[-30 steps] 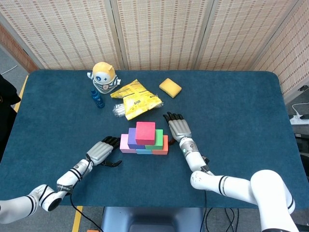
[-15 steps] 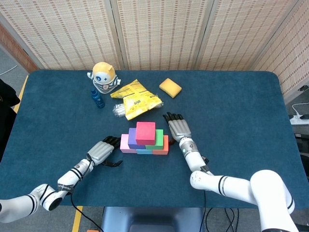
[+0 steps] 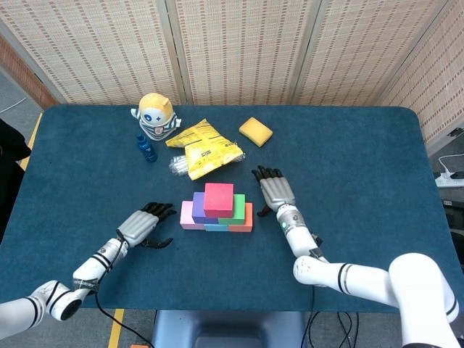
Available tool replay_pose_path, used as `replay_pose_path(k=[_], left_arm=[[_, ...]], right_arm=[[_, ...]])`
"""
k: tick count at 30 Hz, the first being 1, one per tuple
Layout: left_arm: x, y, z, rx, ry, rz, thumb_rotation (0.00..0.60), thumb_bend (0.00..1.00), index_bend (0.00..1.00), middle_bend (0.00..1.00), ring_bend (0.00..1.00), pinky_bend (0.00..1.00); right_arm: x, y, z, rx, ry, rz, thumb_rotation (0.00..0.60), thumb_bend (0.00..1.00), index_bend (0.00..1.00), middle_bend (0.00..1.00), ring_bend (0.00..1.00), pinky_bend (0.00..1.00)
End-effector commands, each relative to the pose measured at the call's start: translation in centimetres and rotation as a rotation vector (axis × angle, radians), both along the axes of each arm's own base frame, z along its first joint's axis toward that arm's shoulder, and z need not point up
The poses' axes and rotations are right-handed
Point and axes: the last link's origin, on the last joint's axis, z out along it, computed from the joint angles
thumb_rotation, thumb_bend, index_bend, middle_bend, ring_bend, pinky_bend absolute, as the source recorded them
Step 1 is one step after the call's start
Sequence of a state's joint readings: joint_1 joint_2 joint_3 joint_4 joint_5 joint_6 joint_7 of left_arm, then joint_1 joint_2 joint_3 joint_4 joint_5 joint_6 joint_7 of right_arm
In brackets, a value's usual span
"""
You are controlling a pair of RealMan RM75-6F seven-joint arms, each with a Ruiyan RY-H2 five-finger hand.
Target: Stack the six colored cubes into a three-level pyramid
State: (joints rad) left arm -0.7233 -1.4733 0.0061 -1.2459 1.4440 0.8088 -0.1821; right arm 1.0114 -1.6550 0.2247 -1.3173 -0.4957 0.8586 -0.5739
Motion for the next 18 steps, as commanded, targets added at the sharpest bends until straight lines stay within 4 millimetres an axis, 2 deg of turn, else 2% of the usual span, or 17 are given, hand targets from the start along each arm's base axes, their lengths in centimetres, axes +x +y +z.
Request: replay_pose_path(k=[1,5,7,8,9,10,12,14,18], left_arm=[[-0.6,-0.3,1.4,0.027,-0.009,0.015,0.18,0.33,0.1,0.0,0.0,0.0],[-1.9,-0.9,4.6,0.112,-0.023,0.039,0.186,0.33,0.1,0.0,0.0,0.0],[-2.9,-1.4,6.7,0.178,-0.031,0.06,0.254,0.33,0.1,0.0,0.0,0.0],[-3.5,-1.8,8.0,0.224,-0.034,0.074,0.322,0.33,0.1,0.0,0.0,0.0],[-4.1,-2.2,8.9,0.26,-0.036,0.086,0.44,0.33,0.1,0.0,0.0,0.0],[-4.6,-2.6,9.8,0.301,-0.037,0.099,0.522,0.33,0.1,0.0,0.0,0.0],[-5.8,-3.8,11.7,0.388,-0.036,0.125,0.599,0.33,0.11,0.0,0.0,0.0],[-7.0,-5.2,13.2,0.457,-0.046,0.157,0.6,0.33,0.12,0.0,0.0,0.0],[-8.9,-8.2,15.3,0.543,-0.049,0.198,0.6,0.33,0.13,0.0,0.0,0.0]], right_arm=[[-0.5,0.3,2.0,-0.02,0.001,0.005,0.6,0.0,0.0,0.02,0.0,0.07],[-1.4,1.2,6.2,-0.074,-0.013,0.021,0.6,0.0,0.0,0.02,0.0,0.08],[-2.6,2.2,9.0,-0.115,-0.024,0.022,0.6,0.0,0.0,0.02,0.0,0.1],[-3.5,2.9,10.6,-0.144,-0.031,0.02,0.6,0.01,0.0,0.03,0.0,0.12],[-4.2,3.5,11.7,-0.163,-0.03,0.019,0.6,0.03,0.0,0.04,0.0,0.13],[-5.1,4.2,12.8,-0.182,-0.027,0.018,0.6,0.04,0.0,0.05,0.0,0.14],[-7.1,6.0,15.0,-0.231,-0.015,0.02,0.6,0.07,0.0,0.07,0.0,0.16],[-9.2,8.0,16.7,-0.277,-0.011,0.021,0.6,0.07,0.0,0.08,0.0,0.16],[-13.0,11.8,18.8,-0.341,-0.055,0.007,0.6,0.07,0.0,0.08,0.0,0.16]])
